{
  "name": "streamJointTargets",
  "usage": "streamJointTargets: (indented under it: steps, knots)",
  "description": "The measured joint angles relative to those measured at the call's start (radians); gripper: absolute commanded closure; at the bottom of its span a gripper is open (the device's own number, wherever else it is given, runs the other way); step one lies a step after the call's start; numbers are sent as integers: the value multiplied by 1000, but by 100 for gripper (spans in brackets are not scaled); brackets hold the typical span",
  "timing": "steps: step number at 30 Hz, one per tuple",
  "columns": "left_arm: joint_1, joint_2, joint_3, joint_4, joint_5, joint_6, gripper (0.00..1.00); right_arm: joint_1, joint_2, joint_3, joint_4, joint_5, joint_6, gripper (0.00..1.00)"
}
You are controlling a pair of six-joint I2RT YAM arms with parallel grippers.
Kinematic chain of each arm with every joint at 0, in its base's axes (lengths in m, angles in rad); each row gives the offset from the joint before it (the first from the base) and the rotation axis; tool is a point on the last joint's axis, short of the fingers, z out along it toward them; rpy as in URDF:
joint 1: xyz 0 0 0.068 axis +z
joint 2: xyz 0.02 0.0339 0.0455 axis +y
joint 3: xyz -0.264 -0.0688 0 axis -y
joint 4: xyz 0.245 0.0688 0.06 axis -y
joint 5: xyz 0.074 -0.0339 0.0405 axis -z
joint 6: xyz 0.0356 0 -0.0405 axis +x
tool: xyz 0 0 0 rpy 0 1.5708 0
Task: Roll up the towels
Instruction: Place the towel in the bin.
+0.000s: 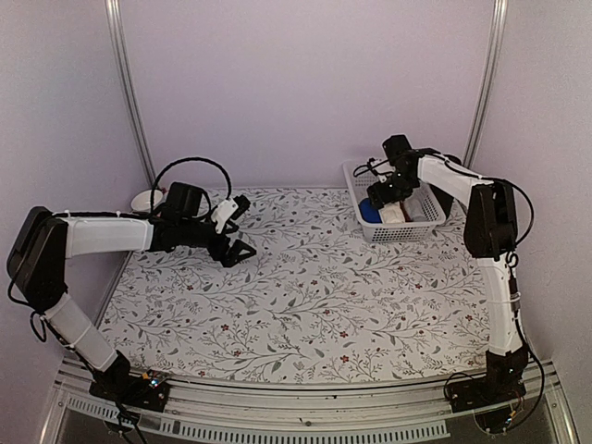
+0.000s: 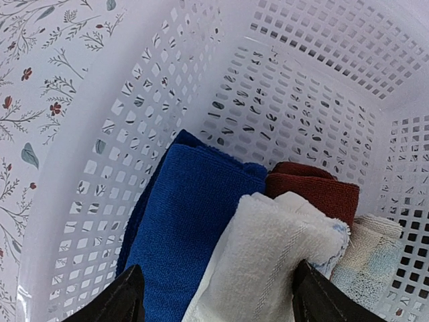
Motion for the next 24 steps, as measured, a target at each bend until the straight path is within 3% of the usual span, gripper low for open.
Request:
streamJointTargets:
  steps: [10, 13, 20, 24]
  knots:
    - [0, 3, 0, -2, 0, 0, 3, -2, 11, 5, 10, -9, 0, 19]
    - [0, 3, 1, -2, -3, 3, 3, -2, 7, 5, 9, -23, 1, 0]
    - [2, 0, 5, -6, -42, 26, 3, 2, -64, 1, 1, -28, -2, 1]
    - [29, -32, 5, -16, -53, 33, 3, 4, -202, -109, 33, -15, 5, 1]
